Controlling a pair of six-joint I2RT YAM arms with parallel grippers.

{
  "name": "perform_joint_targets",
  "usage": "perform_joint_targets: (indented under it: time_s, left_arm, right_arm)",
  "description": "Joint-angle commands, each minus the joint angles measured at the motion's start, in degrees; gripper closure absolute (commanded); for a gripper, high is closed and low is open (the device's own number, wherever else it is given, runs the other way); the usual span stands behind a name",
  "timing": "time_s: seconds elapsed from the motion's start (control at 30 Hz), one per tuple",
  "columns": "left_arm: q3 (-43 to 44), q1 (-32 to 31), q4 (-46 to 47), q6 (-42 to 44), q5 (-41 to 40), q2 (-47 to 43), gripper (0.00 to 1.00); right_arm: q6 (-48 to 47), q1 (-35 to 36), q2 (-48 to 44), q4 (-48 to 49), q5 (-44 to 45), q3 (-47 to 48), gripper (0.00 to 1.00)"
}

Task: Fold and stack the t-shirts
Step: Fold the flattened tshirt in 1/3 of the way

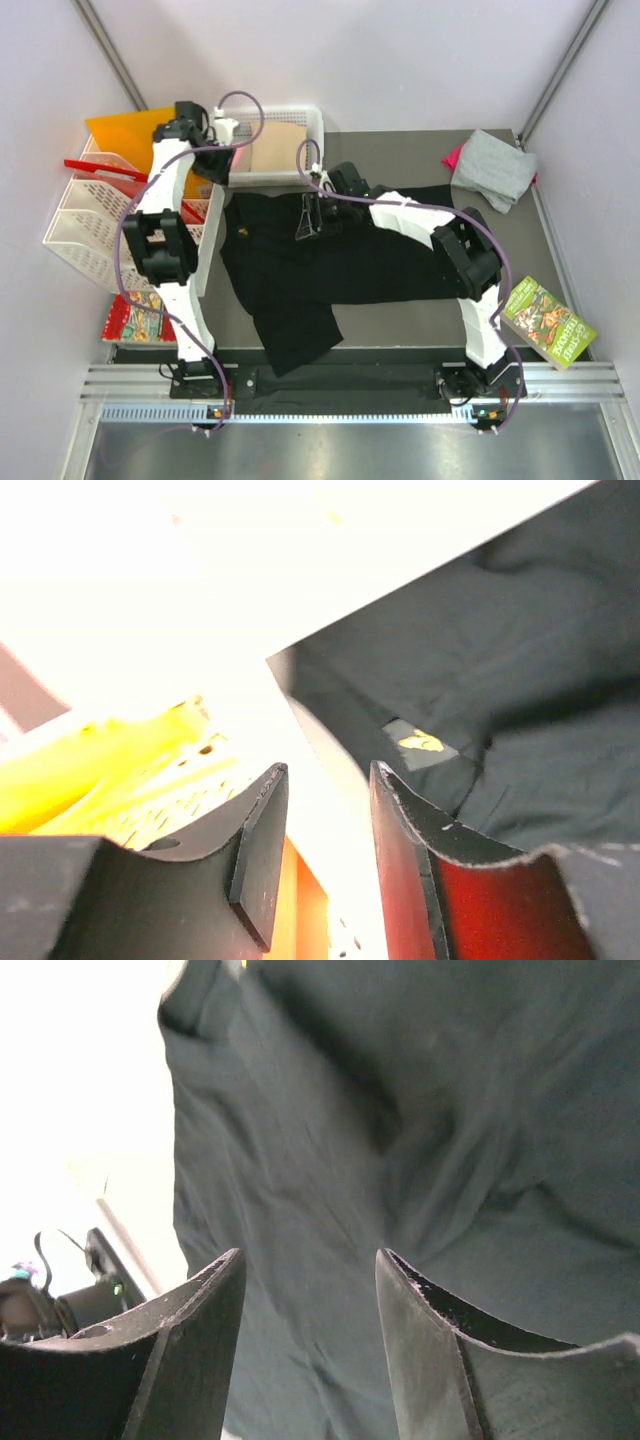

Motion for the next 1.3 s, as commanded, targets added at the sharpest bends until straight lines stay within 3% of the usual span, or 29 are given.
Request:
perform_joint_targets:
  time_s: [0.0, 0.17, 0.3, 0.5, 0.83, 1.27]
  left_arm:
    - [-6.27, 1.03, 7.65, -8.53, 3.85, -3.90, 0.58]
    - [-9.63, 0.51, 11.45, -14.51, 10.42, -0.75, 0.59]
    - [-5.06, -3.69, 7.76, -13.21, 14.05, 0.85, 0.59]
    - [-6.64, -9.07, 8.63, -10.48, 13.61, 1.98, 0.58]
    - [-7.60, -10.05, 10.30, -8.98, 7.65, 8.14, 0.58]
    - [-21.03, -1.96, 9.51, -2.74, 0.34, 4.19, 0.59]
  right_arm:
    - [-1.35, -1.23, -2.04, -0.02, 5.38, 4.90, 0.45]
    - [-0.83, -6.76, -3.71, 0.14, 8.46, 1.75, 0.43]
    - [1.81, -16.76, -4.42, 3.13, 9.88, -2.21, 0.43]
    - [1.72, -24.16, -0.73, 3.40, 10.41, 0.15, 0.45]
    - [2.07, -26.63, 5.69, 2.52, 9.70, 2.97, 0.48]
    - [-0.21, -28.39, 7.28, -2.22, 11.37, 5.60, 0.48]
